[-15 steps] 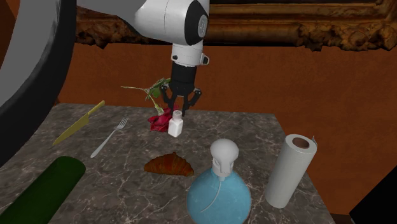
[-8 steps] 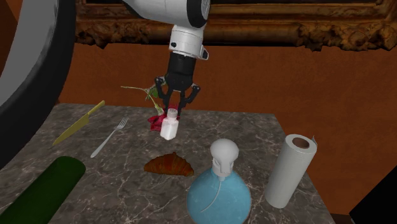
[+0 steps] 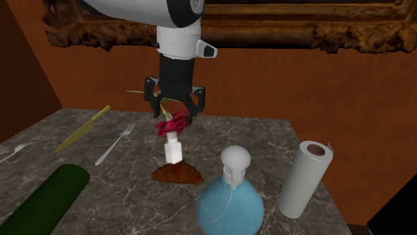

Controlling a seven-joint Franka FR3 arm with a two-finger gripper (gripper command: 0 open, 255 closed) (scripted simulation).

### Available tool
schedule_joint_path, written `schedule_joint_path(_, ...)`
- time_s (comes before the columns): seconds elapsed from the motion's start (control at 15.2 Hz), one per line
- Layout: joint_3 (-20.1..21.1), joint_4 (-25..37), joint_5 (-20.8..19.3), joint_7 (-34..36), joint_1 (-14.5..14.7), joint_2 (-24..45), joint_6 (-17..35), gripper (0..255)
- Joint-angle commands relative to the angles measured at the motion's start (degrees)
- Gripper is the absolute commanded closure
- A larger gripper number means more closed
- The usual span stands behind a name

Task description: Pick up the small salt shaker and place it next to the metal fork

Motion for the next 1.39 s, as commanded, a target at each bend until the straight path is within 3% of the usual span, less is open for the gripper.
schedule_joint_path(0.0, 3.87, -11.27, -0.97, 12.01, -2.78, -10.00, 12.70, 0)
schedule_joint_path(0.46, 4.29, -15.52, -0.51, 11.75, -2.84, -8.90, 18.04, 0)
schedule_joint_path(0.92, 4.29, -15.52, -0.51, 11.75, -2.84, -8.90, 18.04, 0)
schedule_joint_path(0.99, 4.29, -15.52, -0.51, 11.75, -2.84, -8.90, 18.04, 255)
schedule_joint_path(1.32, 4.29, -15.52, -0.51, 11.75, -2.84, -8.90, 18.04, 255)
